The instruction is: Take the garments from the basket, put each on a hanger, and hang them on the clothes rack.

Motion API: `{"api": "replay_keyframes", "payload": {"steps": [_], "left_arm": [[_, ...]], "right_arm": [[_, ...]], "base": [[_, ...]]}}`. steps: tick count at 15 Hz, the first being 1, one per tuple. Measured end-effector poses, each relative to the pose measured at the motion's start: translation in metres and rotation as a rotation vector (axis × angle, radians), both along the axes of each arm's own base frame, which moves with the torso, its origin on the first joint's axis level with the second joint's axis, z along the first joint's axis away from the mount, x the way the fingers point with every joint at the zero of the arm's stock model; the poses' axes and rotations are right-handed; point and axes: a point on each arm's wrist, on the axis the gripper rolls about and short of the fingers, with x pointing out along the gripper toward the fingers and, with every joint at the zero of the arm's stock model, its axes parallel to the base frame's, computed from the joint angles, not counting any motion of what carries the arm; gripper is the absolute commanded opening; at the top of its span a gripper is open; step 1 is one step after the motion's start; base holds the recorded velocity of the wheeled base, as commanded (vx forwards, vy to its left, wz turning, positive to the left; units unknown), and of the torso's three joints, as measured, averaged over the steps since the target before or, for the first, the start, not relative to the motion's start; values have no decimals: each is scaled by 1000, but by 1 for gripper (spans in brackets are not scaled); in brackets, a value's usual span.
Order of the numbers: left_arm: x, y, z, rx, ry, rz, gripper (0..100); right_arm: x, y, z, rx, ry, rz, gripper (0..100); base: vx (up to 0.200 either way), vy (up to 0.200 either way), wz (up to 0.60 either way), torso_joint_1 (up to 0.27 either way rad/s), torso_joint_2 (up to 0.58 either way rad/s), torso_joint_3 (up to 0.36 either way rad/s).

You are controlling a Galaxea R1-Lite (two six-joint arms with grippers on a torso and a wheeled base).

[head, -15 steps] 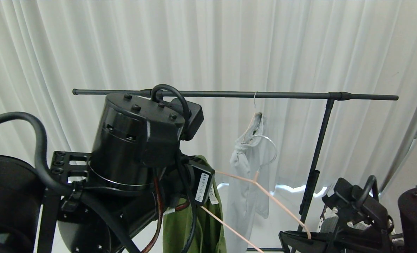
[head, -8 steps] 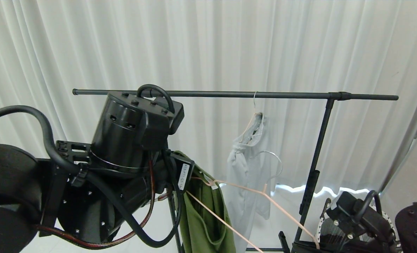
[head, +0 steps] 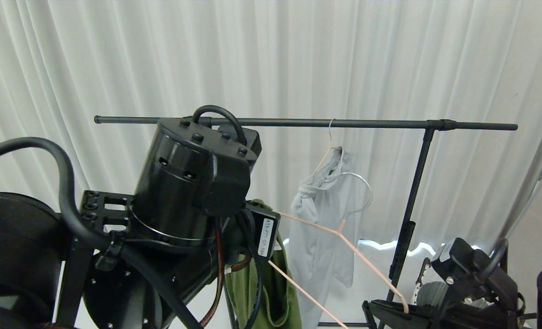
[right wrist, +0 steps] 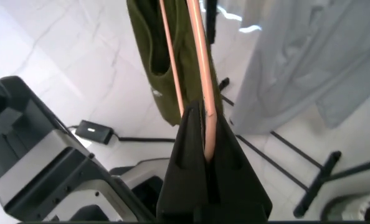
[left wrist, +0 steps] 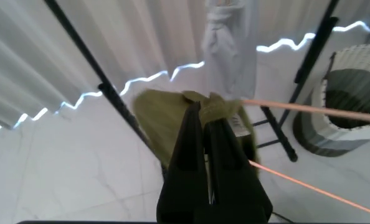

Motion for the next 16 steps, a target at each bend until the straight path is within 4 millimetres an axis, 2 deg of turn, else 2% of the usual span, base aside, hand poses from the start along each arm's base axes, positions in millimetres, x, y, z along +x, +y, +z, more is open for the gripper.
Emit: {"api": "replay_keyframes", "payload": {"steps": [3,11,16], "left_arm": [[-2,-4,7,-35,-12,-8,0],[-16,-15,20,-108,-25,-56,0],[-18,-12,22,-117,-28,-57,0]], "right_arm": [[-1,17,-7,7,-3,40,0],[16,54,-20,20,26,33,0],[23,52,-21,25,33,-29,0]], "base": [[0,0,0,0,0,0],[0,0,0,0,0,0],[0,0,0,0,0,0]]}}
